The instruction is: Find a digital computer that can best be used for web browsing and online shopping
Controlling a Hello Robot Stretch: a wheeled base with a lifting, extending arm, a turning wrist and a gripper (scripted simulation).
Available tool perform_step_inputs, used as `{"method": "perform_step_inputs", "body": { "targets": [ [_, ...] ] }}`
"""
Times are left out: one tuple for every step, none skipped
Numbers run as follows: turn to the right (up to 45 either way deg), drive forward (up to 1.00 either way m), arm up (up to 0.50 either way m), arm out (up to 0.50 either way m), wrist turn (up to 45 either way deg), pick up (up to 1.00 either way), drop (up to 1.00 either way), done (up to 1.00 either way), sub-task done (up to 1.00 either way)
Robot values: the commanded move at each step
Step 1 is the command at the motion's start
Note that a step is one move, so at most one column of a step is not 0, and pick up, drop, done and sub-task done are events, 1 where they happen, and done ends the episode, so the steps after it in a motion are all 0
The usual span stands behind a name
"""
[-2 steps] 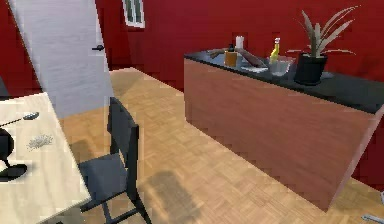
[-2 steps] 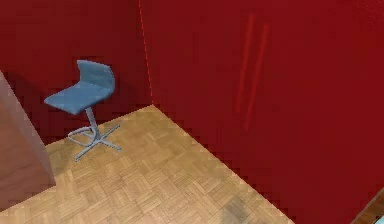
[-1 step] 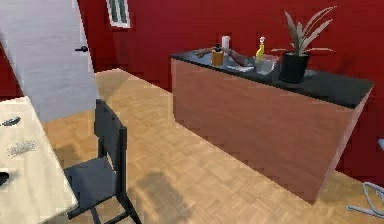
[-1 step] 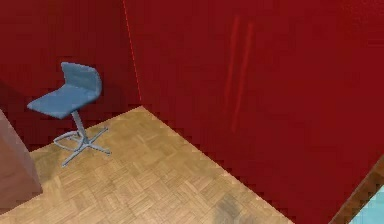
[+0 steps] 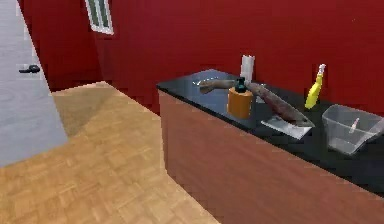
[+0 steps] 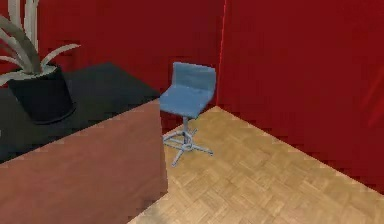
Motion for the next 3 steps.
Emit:
{"method": "perform_step_inputs", "body": {
  "targets": [
    [0.0,0.25,0.0,0.0,0.0,0.0,0.0,0.0,0.0],
    [-27.0,0.0,0.0,0.0,0.0,0.0,0.0,0.0,0.0],
    [0.0,1.0,0.0,0.0,0.0,0.0,0.0,0.0,0.0]
  ]
}}
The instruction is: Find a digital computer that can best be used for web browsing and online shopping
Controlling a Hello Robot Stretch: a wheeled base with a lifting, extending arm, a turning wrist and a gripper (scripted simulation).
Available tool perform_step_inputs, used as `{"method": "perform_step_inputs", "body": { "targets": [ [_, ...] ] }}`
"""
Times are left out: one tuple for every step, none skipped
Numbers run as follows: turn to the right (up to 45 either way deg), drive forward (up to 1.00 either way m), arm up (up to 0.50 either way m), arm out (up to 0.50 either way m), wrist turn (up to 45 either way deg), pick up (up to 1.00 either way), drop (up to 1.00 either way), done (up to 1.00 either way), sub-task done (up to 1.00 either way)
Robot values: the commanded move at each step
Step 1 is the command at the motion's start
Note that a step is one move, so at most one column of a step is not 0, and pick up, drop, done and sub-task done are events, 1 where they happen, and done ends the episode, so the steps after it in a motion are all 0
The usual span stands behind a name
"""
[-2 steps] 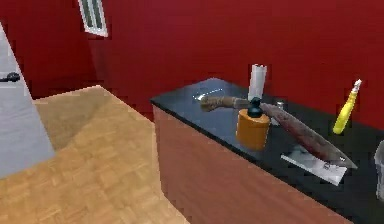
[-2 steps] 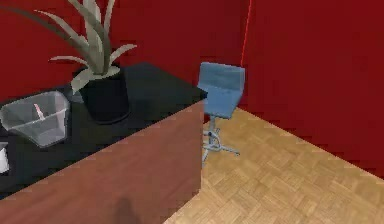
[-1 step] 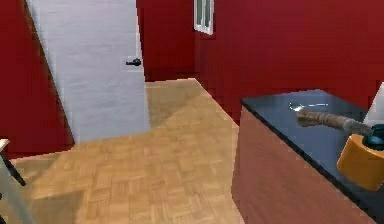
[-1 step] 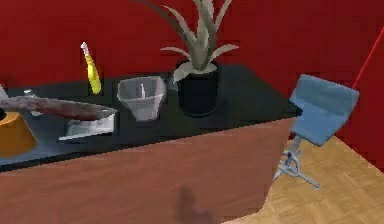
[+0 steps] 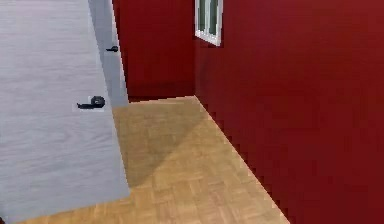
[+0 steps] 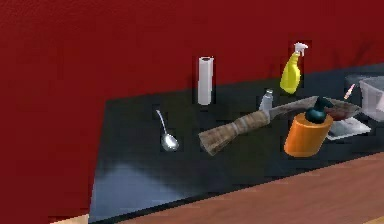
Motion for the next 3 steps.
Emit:
{"method": "perform_step_inputs", "body": {
  "targets": [
    [-3.0,0.0,0.0,0.0,0.0,0.0,0.0,0.0,0.0],
    [0.0,1.0,0.0,0.0,0.0,0.0,0.0,0.0,0.0],
    [-15.0,0.0,0.0,0.0,0.0,0.0,0.0,0.0,0.0]
  ]
}}
